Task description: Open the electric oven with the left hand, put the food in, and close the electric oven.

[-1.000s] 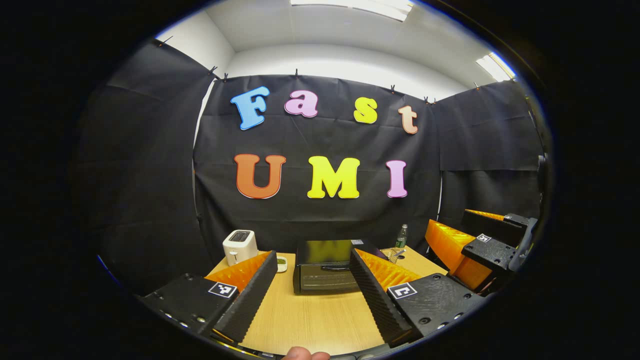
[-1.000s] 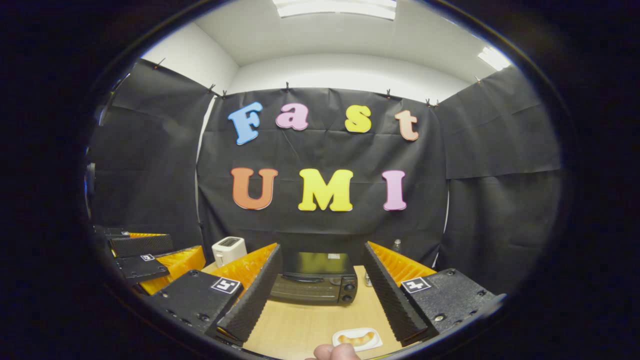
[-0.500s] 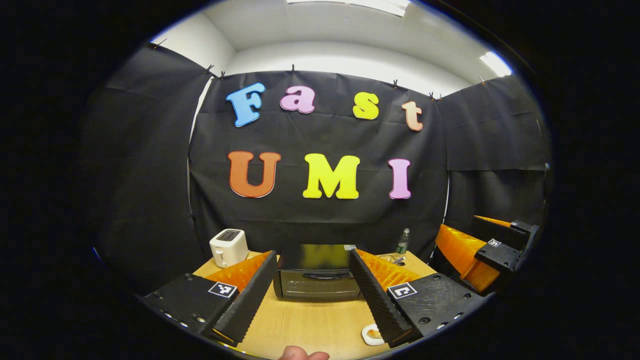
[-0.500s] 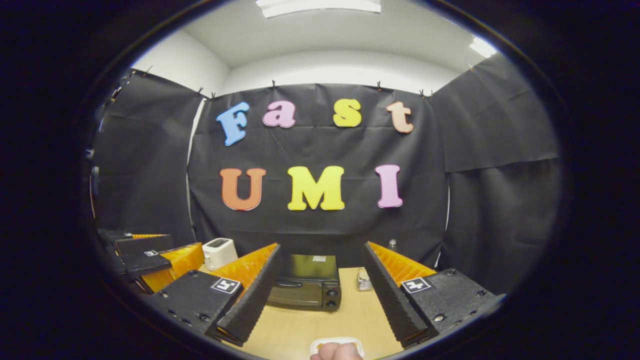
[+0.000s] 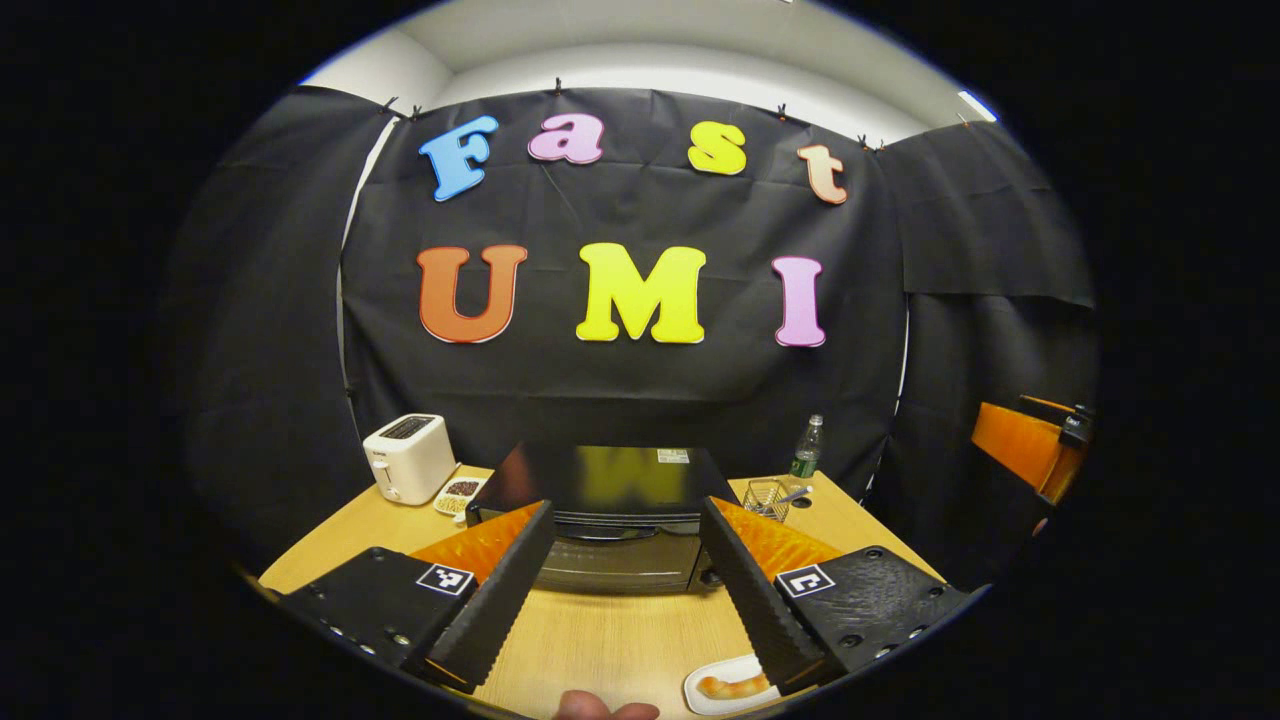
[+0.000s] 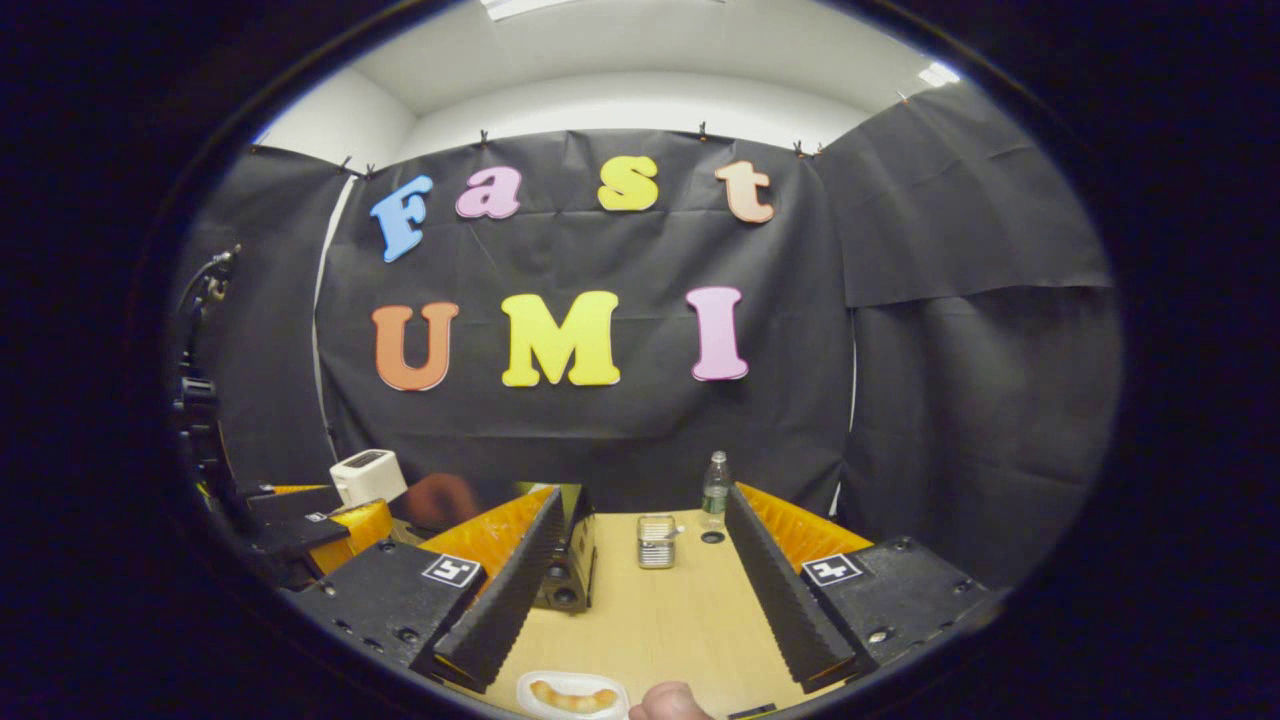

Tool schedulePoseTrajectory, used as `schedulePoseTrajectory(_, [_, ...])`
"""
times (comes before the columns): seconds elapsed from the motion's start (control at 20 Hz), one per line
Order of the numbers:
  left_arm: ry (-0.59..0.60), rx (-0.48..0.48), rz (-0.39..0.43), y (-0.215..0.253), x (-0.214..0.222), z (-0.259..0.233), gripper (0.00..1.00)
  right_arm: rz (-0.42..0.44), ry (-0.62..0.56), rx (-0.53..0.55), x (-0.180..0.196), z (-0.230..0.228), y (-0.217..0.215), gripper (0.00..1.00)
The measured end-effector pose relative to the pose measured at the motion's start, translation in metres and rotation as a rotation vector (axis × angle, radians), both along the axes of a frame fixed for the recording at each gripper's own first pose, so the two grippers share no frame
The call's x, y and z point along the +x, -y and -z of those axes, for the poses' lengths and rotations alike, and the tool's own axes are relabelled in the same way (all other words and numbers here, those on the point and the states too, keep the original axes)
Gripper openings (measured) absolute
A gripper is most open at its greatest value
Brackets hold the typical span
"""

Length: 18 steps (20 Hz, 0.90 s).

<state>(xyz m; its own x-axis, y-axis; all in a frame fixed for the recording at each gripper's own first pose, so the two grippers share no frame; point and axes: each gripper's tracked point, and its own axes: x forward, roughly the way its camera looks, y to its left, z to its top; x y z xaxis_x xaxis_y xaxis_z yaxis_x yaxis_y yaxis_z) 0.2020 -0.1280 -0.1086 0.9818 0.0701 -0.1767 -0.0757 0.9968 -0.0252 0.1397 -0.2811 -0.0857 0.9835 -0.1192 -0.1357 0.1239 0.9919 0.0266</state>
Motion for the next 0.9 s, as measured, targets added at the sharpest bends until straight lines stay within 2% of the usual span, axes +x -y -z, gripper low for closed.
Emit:
schedulePoseTrajectory(0.2, [-0.038, 0.018, -0.001, -0.011, 0.045, 0.021, 0.94, 0.008, -0.054, 0.027, 0.014, 0.024, 0.025, 1.0])
schedulePoseTrajectory(0.4, [-0.058, 0.035, 0.02, -0.021, 0.09, 0.049, 0.94, 0.004, -0.092, 0.002, 0.022, 0.036, 0.038, 1.0])
schedulePoseTrajectory(0.6, [-0.12, 0.065, 0.028, -0.032, 0.111, 0.081, 0.95, -0.009, -0.124, -0.011, 0.022, 0.045, 0.042, 1.0])
schedulePoseTrajectory(0.9, [-0.161, 0.056, 0.016, -0.043, 0.13, 0.104, 0.94, -0.005, -0.171, 0.027, 0.018, 0.063, 0.038, 1.0])
